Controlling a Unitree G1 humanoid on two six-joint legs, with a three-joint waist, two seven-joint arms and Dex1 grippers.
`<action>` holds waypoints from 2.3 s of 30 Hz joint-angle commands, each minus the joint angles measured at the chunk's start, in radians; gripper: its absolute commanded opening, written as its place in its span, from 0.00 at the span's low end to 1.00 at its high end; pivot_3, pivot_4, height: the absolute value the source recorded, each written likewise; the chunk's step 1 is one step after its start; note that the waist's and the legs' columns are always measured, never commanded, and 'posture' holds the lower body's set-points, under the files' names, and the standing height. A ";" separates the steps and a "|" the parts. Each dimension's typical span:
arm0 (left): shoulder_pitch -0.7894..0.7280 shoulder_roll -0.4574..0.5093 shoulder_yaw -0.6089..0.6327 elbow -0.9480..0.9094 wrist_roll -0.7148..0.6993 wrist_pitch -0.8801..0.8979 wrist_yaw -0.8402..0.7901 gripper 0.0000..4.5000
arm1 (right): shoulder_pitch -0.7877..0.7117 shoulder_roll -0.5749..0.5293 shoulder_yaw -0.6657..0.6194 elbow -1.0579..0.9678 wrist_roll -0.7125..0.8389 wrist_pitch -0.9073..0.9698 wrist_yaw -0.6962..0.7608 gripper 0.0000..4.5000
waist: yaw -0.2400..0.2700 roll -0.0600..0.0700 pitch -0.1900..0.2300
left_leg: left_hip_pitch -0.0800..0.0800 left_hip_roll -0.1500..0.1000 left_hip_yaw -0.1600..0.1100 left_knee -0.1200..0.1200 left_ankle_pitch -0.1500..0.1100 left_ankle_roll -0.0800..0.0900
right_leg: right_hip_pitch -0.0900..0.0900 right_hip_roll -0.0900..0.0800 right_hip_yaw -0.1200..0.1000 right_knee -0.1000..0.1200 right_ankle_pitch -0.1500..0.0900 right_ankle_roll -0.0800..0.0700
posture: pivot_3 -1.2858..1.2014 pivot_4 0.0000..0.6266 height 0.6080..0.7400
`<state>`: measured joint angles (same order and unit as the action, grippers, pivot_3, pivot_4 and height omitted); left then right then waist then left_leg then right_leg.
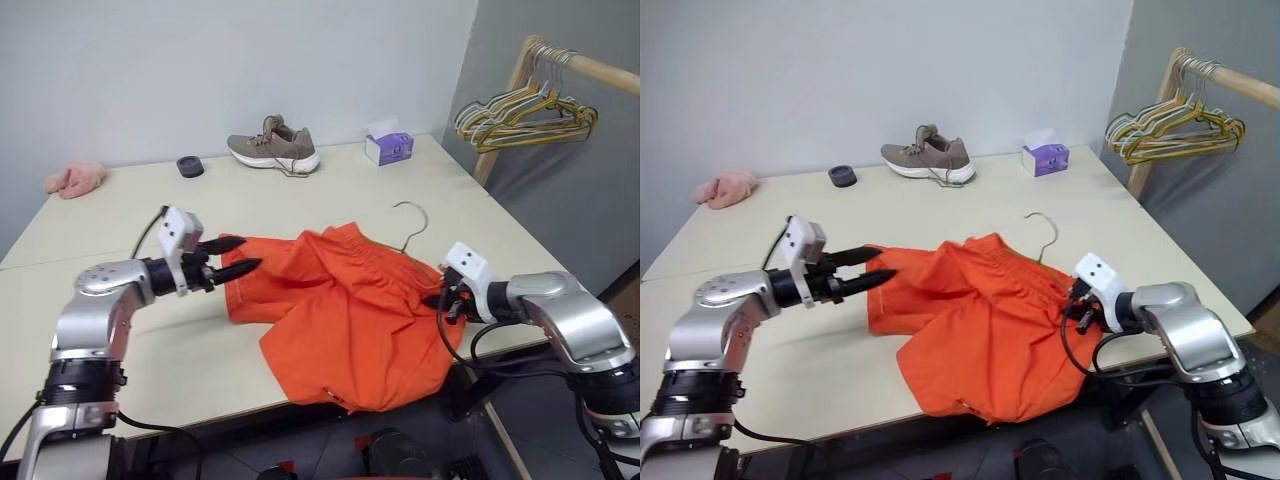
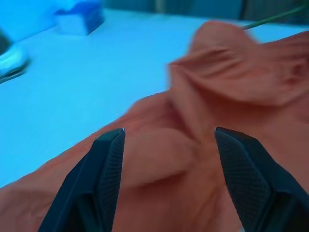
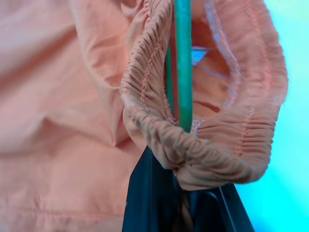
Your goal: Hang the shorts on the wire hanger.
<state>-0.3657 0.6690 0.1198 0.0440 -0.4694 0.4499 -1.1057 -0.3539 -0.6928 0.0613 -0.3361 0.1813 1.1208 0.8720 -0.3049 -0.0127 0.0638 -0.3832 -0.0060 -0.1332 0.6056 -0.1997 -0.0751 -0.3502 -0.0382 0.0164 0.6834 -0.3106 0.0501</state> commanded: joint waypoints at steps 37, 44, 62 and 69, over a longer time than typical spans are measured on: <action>-0.158 -0.417 -0.267 -0.350 -0.095 -0.051 0.224 0.99 | -0.256 0.122 -0.779 0.230 -0.188 0.033 -0.934 0.00 | -0.117 0.010 -0.006 | 0.005 -0.001 0.010 0.003 0.000 0.001 | 0.005 0.001 0.008 -0.003 0.003 0.005 | 0.35 0.00 1.00; -0.148 -0.415 -0.276 -0.352 -0.089 -0.063 0.225 0.99 | -0.347 0.045 -0.779 0.409 -0.173 0.027 -0.932 0.00 | -0.119 0.009 -0.006 | 0.009 -0.001 0.016 0.003 -0.003 0.006 | 0.007 0.001 0.013 -0.004 0.003 0.005 | 0.35 0.01 1.00; -0.161 -0.447 -0.282 -0.359 -0.105 -0.067 0.219 0.99 | -0.419 0.058 -0.803 0.467 -0.110 0.164 -0.940 0.00 | -0.137 0.006 -0.003 | 0.016 0.000 0.031 0.002 -0.010 0.015 | 0.017 0.000 0.028 -0.023 0.005 0.010 | 0.35 0.01 1.00; -0.169 -0.461 -0.290 -0.359 -0.102 -0.065 0.225 1.00 | -0.398 0.103 -0.835 0.338 -0.099 0.137 -0.954 0.19 | -0.137 0.006 -0.003 | 0.016 0.000 0.031 0.001 -0.011 0.016 | 0.016 0.000 0.028 -0.023 0.006 0.011 | 0.35 0.01 1.00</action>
<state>-0.5142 0.2114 -0.1685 -0.2829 -0.5657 0.4002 -0.8843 -0.7437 -0.5894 -0.7652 0.0762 0.0672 1.2842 -0.0728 -0.4416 -0.0068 0.0605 -0.3669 -0.0062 -0.1020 0.6064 -0.2105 -0.0591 -0.3343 -0.0379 0.0445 0.6604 -0.3050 0.0609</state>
